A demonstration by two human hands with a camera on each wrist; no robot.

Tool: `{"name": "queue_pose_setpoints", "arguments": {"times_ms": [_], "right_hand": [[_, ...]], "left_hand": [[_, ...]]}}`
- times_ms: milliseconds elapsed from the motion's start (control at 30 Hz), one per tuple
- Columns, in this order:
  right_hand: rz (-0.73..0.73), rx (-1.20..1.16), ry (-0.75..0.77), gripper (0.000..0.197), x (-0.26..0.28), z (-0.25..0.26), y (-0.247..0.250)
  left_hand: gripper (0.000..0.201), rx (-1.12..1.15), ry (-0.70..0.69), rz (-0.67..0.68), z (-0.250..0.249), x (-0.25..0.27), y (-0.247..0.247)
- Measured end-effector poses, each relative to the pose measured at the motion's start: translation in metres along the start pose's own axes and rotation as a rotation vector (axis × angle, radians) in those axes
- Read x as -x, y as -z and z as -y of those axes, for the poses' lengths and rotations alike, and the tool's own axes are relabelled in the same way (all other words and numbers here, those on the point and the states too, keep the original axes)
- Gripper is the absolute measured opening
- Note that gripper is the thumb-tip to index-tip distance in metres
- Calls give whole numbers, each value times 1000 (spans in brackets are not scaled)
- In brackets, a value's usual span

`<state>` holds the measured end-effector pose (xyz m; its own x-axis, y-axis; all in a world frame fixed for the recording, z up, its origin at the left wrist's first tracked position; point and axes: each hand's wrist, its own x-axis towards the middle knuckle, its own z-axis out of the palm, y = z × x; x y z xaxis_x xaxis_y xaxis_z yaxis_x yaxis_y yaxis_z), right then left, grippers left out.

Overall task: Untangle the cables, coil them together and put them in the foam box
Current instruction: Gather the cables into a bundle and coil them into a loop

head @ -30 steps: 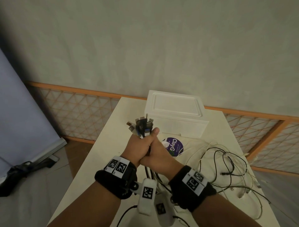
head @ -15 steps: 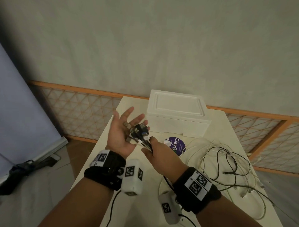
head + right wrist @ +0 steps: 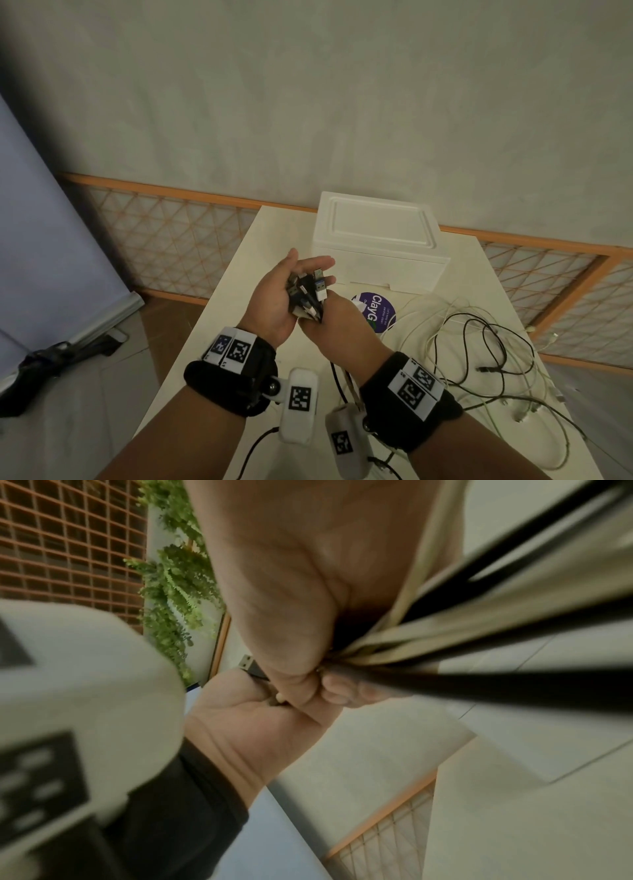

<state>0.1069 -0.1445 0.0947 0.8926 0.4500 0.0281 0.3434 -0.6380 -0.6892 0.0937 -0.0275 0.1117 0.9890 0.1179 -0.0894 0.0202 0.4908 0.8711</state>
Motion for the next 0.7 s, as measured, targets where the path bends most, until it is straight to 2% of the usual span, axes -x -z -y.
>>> {"name": "queue_pose_setpoints", "arguments": {"times_ms": [67,167,267,333,433,467,567,633,700], "right_hand": [[-28,28,-1,14,1,1,1],[-59,-11,25,22,3,4,1],[-91,28,44,22,3,3,2],[-108,69,41,21,1,1,3],[-139,122,48,20,-1,1,4],[-147,142,70,18,-1,1,5],[-153,170,92,15,-1,3,8],[-148,84,79,17,-2,4,10],[-148,-56,60,21,-3,6,10]], "left_hand": [[47,-14,3,10,-2,0,-3],[33,-15,-16,22,-2,-3,-6],[33,31,-28,49,-2,-4,-7],[33,52,-85,59,-1,-3,-6],[68,39,-159,153,-3,0,-3],[66,-10,-190,175,-3,1,-3],[14,-207,-279,114,-3,5,-7],[22,-313,-317,41,-1,5,-10],[25,-372,-311,36,-1,5,-13]]}}
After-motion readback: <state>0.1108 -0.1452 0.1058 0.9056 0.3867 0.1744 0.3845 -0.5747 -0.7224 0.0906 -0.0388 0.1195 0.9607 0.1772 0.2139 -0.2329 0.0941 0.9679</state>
